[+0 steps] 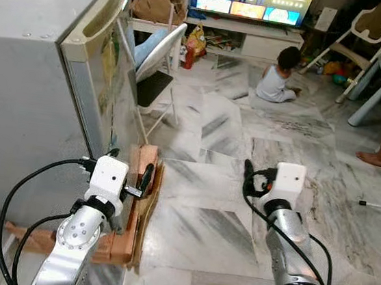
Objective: Restocking fridge
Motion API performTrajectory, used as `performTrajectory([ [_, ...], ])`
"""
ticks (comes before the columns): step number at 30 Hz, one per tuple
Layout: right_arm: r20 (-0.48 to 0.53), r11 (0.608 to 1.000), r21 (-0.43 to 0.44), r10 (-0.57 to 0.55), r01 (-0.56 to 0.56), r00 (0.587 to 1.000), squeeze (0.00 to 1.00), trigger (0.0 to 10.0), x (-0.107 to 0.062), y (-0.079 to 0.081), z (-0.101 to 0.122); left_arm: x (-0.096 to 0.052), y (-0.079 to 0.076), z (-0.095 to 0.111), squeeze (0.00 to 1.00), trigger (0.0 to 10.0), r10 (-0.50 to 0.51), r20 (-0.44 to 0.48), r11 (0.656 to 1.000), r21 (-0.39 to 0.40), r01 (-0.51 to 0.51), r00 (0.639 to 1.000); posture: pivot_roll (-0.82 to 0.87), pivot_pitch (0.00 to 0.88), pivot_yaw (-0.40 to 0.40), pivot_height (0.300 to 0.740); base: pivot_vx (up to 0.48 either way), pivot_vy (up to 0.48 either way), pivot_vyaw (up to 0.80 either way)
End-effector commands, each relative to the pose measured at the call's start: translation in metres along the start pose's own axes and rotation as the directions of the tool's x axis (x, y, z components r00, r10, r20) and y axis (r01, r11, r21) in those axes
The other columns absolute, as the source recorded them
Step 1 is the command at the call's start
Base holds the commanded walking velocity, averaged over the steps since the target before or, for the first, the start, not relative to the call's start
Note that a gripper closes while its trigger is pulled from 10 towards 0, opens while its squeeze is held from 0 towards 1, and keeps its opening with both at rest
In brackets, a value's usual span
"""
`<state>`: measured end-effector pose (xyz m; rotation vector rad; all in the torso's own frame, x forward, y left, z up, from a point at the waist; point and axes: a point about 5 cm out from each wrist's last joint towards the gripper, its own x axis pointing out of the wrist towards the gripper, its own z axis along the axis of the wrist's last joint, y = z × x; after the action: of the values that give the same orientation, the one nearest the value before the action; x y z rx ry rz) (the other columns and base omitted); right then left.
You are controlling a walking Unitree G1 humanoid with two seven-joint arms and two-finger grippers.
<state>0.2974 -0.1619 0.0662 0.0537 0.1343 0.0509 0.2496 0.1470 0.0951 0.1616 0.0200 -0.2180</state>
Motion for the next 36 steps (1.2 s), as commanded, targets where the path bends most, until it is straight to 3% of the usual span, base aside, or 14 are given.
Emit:
performTrajectory([
  [1, -0.006, 1.0, 0.0, 0.006, -0.006, 1.0, 0.0, 10.0, 0.0, -0.001, 0.0, 0.003, 0.009, 0.003, 0.0, 10.0, 0.058, 0.0, 0.998, -0.003, -0.058, 0.998, 0.13, 0.0, -0.055, 0.74, 0.0, 0.0, 0.0],
  [7, 0.007, 1.0, 0.008, 0.01, -0.01, 1.0, 0.0, 10.0, -0.001, 0.0, 0.004, 0.006, 0.027, -0.002, 0.0, 10.0, 0.158, -0.056, 0.987, -0.007, -0.158, 0.986, 0.12, 0.0, -0.057, 0.74, 0.0, 0.0, 0.0],
  [10, 0.009, 1.0, 0.013, 0.016, -0.016, 1.0, 0.0, 10.0, -0.001, 0.0, 0.005, 0.008, 0.037, -0.004, 0.0, 10.0, 0.216, -0.087, 0.97, -0.091, -0.224, 0.972, 0.13, 0.0, -0.059, 0.74, 0.0, 0.0, 0.0],
  [15, 0.0, 1.0, 0.015, 0.026, -0.026, 1.0, 0.0, 10.0, -0.002, 0.002, 0.005, 0.012, 0.042, -0.007, 0.0, 10.0, 0.217, -0.094, 0.973, -0.058, -0.223, 0.972, 0.12, 0.0, -0.064, 0.74, 0.0, 0.0, 0.0],
  [19, -0.048, 0.999, -0.01, 0.043, -0.043, 0.998, 0.0, 10.0, -0.005, 0.003, -0.002, 0.027, 0.04, -0.012, 0.0, 10.0, 0.142, -0.129, 0.987, -0.057, -0.151, 0.981, 0.11, 0.012, -0.07, 0.74, 0.0, 0.0, 0.0],
  [24, -0.135, 0.998, -0.026, 0.055, -0.059, 0.989, 0.0, 10.0, -0.014, 0.001, -0.017, 0.051, 0.048, -0.015, 0.0, 10.0, 0.161, -0.169, 0.983, -0.064, -0.174, 0.972, 0.09, 0.027, -0.069, 0.74, 0.0, 0.0, 0.0],
  [27, -0.148, 0.997, -0.042, 0.058, -0.065, 0.987, 0.0, 10.0, -0.017, 0.001, -0.018, 0.054, 0.052, -0.016, 0.0, 10.0, 0.179, -0.178, 0.975, -0.098, -0.198, 0.968, 0.07, 0.035, -0.061, 0.74, 0.0, 0.0, 0.0],
  [36, -0.176, 0.996, -0.064, 0.05, -0.062, 0.983, 0.0, 10.0, -0.02, -0.002, -0.017, 0.062, 0.055, -0.023, 0.0, 10.0, 0.155, -0.203, 0.979, -0.1, -0.178, 0.967, 0.07, 0.056, -0.054, 0.74, 0.0, 0.0, 0.0],
])
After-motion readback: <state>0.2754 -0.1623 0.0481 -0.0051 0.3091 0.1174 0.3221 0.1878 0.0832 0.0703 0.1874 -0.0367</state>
